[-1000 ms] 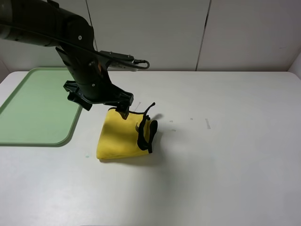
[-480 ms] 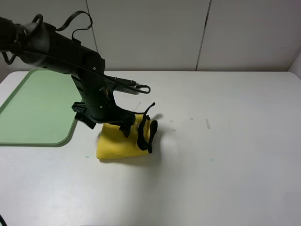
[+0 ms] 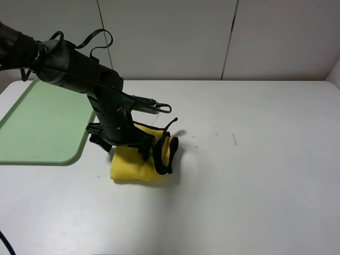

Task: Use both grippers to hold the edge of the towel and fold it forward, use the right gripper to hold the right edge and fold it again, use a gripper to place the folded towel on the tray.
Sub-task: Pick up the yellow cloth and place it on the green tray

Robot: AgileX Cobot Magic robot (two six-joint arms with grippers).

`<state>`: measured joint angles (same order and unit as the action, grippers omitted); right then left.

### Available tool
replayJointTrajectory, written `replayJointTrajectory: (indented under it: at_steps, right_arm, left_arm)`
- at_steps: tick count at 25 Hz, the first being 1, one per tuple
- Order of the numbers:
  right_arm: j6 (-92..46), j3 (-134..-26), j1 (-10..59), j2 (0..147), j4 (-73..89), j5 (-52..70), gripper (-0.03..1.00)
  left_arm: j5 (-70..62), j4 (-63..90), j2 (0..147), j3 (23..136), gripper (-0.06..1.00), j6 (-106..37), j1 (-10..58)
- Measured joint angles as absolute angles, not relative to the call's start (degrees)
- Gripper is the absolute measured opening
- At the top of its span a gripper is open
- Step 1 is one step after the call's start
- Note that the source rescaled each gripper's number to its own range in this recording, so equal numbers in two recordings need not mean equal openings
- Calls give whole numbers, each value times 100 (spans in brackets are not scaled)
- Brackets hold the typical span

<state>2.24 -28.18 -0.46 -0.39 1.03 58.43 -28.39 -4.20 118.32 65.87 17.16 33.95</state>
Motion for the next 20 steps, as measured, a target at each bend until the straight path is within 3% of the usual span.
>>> replayJointTrajectory:
  at_steps: [4, 9, 11, 16, 20]
  right_arm:
    - [224, -2818, -46, -39, 103, 5843, 100]
    - [224, -2818, -46, -39, 103, 5843, 100]
    - [224, -2818, -46, -39, 103, 5843, 100]
    - [224, -2818, -46, -39, 103, 5843, 100]
    - [224, -2818, -46, -39, 103, 5843, 100]
  left_arm:
    - [-2798, -375, 11832, 6587, 88, 1713, 3395]
    - [-2729, -259, 11845, 6587, 69, 1713, 3401]
    - [-2692, -230, 11845, 6587, 57, 1694, 3401]
    - [-2635, -230, 11845, 6587, 17, 1673, 3401]
    - [-2627, -230, 11845, 6587, 16, 1673, 3401]
